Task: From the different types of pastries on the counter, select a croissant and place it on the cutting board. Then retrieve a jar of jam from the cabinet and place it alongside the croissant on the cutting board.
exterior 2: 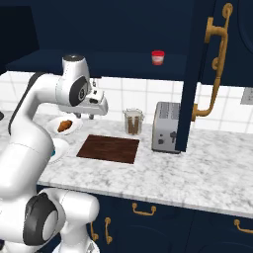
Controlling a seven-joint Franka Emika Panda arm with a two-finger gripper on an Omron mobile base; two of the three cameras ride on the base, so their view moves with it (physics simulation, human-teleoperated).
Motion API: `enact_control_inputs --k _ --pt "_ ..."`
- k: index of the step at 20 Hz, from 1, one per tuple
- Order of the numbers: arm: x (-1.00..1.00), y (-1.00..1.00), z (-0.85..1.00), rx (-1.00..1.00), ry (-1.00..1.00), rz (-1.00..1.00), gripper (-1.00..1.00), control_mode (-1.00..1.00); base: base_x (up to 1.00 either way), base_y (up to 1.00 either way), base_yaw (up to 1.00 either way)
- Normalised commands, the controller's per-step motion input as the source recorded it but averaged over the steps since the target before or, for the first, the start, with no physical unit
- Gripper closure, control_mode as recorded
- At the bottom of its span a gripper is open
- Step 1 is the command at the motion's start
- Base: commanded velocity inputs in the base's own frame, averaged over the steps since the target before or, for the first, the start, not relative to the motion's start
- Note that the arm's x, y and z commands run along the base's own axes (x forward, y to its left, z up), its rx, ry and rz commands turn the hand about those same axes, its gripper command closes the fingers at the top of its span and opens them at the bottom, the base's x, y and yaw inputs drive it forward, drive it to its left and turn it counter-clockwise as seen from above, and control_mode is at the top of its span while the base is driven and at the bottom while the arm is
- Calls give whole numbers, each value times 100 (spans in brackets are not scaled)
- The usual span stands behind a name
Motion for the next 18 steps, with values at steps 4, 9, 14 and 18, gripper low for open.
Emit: enact_control_inputs --k 4,9,14,18 --pt "-2 1 -1 1 0 0 -100 -100 0 0 0" --pt "19 95 -82 -2 -1 -2 -100 -100 0 0 0" --pt "68 100 -22 -2 -18 -12 -100 -100 0 0 0" --pt "82 100 0 1 -24 -12 -100 -100 0 0 0"
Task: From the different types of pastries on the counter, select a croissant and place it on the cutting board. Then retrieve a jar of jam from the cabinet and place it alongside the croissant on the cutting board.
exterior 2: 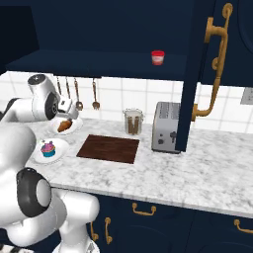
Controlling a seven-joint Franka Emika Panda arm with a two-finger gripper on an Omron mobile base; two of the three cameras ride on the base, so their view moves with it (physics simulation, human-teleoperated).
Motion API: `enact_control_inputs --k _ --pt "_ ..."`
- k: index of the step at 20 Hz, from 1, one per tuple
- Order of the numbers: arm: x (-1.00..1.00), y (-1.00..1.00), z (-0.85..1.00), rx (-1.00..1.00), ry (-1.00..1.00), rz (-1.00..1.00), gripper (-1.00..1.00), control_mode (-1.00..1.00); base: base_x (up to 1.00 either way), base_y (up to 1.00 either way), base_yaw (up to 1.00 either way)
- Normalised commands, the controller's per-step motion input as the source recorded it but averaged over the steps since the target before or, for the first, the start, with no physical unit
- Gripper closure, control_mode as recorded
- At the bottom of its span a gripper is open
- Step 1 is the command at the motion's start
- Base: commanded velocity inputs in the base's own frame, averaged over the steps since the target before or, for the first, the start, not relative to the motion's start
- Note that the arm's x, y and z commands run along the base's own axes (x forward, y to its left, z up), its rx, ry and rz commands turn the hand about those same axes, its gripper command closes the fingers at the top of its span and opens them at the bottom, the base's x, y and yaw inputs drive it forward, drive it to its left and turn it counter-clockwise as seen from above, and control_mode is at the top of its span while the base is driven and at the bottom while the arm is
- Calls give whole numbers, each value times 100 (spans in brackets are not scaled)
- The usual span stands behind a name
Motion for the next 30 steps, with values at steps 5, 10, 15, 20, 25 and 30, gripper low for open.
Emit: enact_control_inputs --k 5,10,15,20,25,30 --pt "94 95 -6 17 -16 -1 -100 -100 0 0 0" --pt "71 44 -49 21 7 0 -100 -100 0 0 0" --pt "8 1 -8 -8 3 0 -100 -100 0 0 0" --pt "16 2 -9 -11 6 -2 -100 -100 0 0 0" --pt "47 40 -17 0 0 -1 -100 -100 0 0 0" --pt "70 26 -6 -1 0 -4 -100 -100 0 0 0"
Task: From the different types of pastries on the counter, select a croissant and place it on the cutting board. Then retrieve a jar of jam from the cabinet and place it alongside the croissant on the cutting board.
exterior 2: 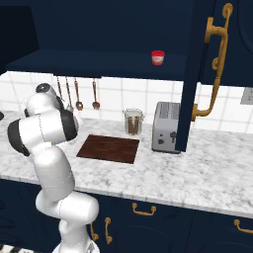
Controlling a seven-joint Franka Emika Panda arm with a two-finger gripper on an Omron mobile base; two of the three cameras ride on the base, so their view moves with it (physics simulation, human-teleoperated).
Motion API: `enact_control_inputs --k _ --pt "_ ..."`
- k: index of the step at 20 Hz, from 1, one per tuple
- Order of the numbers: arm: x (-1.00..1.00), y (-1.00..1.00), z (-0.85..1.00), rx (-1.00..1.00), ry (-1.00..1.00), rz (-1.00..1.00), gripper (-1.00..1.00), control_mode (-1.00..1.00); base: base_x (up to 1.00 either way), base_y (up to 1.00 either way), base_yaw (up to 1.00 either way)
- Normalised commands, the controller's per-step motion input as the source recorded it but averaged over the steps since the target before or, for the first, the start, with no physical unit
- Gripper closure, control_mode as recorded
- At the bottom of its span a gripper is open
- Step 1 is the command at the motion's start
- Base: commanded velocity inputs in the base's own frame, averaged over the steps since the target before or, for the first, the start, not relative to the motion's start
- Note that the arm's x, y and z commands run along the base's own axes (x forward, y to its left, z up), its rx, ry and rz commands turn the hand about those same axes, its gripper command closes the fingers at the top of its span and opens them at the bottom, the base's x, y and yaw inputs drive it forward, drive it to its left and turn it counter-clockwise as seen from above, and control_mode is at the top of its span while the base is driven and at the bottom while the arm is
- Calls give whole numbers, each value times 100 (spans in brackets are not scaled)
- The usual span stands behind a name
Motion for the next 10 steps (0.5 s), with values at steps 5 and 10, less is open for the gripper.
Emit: enact_control_inputs --k 5,10 --pt "63 18 -14 -9 1 -6 -100 -100 0 0 0" --pt "26 26 -16 1 0 0 -100 -100 0 0 0"
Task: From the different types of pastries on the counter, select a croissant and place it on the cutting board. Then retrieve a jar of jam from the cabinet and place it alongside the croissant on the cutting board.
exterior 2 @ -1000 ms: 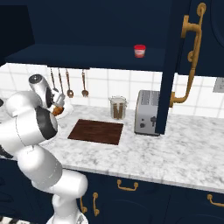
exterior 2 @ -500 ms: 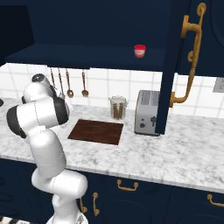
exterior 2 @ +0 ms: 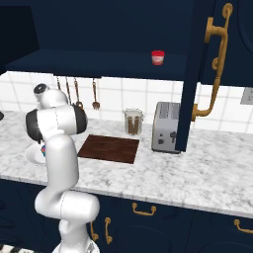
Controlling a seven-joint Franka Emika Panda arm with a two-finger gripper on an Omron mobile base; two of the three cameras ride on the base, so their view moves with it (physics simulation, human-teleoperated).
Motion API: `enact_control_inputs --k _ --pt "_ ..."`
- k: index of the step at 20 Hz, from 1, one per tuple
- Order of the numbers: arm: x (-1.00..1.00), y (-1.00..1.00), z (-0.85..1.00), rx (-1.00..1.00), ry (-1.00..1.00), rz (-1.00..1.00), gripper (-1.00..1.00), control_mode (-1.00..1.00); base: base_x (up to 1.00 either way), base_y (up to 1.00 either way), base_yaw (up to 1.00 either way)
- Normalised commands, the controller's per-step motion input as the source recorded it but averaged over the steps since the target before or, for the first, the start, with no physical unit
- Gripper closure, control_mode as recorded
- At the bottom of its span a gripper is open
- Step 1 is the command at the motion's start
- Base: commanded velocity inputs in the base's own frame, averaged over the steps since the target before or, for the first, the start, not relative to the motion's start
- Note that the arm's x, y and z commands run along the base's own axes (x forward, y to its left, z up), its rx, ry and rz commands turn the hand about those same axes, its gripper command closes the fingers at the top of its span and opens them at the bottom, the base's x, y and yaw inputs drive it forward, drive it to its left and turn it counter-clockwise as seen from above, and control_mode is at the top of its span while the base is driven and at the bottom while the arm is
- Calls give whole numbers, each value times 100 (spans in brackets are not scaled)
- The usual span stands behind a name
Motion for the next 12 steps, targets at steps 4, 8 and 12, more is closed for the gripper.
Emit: enact_control_inputs --k 4,8,12 --pt "2 3 -12 0 4 0 -100 -100 0 0 0" --pt "0 0 -35 0 12 0 -100 -100 0 0 0" --pt "0 -2 -22 0 7 0 -100 -100 0 0 0"
